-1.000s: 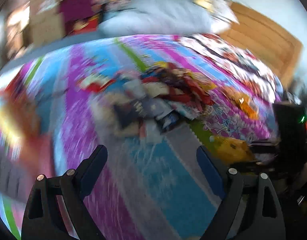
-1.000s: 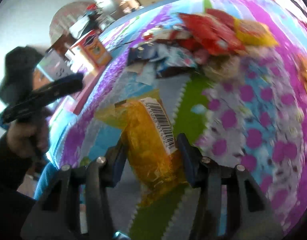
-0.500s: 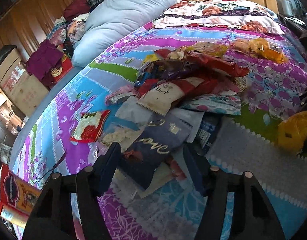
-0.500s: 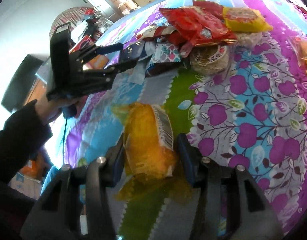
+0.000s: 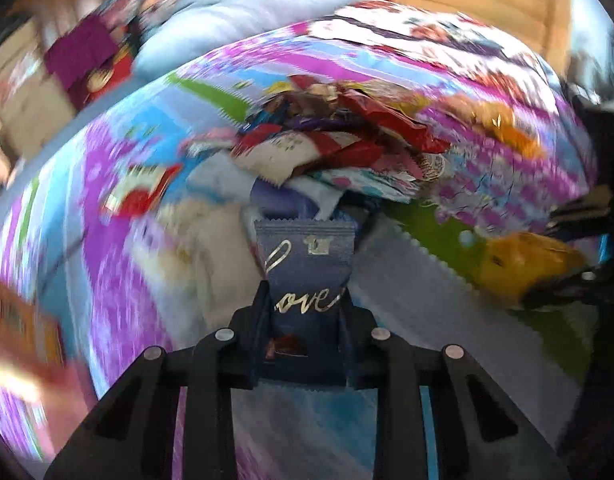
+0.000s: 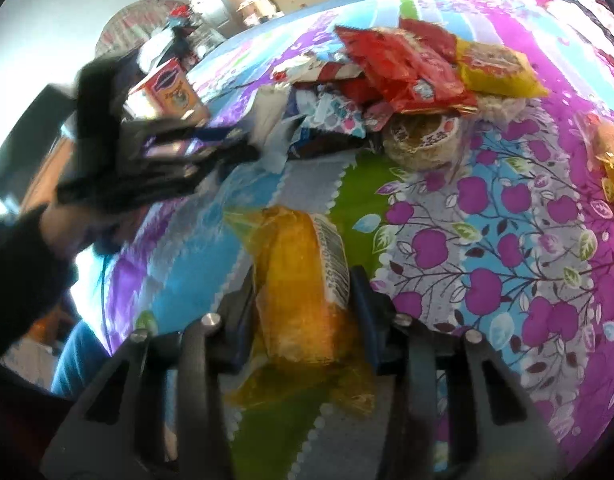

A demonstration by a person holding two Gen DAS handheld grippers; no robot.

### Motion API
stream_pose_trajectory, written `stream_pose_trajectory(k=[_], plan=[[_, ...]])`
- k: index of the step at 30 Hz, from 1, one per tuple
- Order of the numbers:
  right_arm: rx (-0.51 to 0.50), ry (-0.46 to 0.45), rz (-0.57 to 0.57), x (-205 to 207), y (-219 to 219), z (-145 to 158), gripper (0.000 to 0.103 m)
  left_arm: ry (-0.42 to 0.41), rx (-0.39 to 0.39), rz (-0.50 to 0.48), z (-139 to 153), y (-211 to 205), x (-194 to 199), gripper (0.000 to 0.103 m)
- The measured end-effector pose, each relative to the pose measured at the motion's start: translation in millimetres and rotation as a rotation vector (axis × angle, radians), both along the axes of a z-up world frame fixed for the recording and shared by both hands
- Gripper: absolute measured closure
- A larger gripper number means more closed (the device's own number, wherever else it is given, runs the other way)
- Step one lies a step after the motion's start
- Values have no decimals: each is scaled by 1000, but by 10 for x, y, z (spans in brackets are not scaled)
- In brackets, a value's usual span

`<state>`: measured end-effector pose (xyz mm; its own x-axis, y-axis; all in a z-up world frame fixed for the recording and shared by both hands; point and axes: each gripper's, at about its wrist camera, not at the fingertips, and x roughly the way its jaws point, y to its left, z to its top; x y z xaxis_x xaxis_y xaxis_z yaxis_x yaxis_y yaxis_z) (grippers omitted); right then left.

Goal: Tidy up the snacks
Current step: 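Grasp a yellow barcoded bread packet with the right gripper while the left gripper grasps another dark-blue 'love' packet, then carry the dark-blue packet and yellow bread packet over the light-blue basket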

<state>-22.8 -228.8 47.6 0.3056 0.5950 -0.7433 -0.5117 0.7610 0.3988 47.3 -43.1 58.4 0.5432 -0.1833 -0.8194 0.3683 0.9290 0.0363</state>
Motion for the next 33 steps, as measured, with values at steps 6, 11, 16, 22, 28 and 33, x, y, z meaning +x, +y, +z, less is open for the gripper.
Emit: stream_pose_trajectory(k=[6,11,16,22,28,33], plan=[[0,15,-86,14,33,13,60,134,-200,288,27,209,-523,73],[-44,16,-76,-53,224,-14,60,177,-265,463,-84,284,-800,73],[-122,-12,-75,-119,379,-75,58,221,-191,482,-287,148,-798,62],[-186,-36,-18,-136,439,-89,55,201,-189,435,-315,0,-762,31],[-236,-74,-1,-198,449,-99,55,150,-126,465,-312,-31,-849,31],[-251,-70,-7,-201,474,-125,58,141,-132,498,-291,82,-940,69]])
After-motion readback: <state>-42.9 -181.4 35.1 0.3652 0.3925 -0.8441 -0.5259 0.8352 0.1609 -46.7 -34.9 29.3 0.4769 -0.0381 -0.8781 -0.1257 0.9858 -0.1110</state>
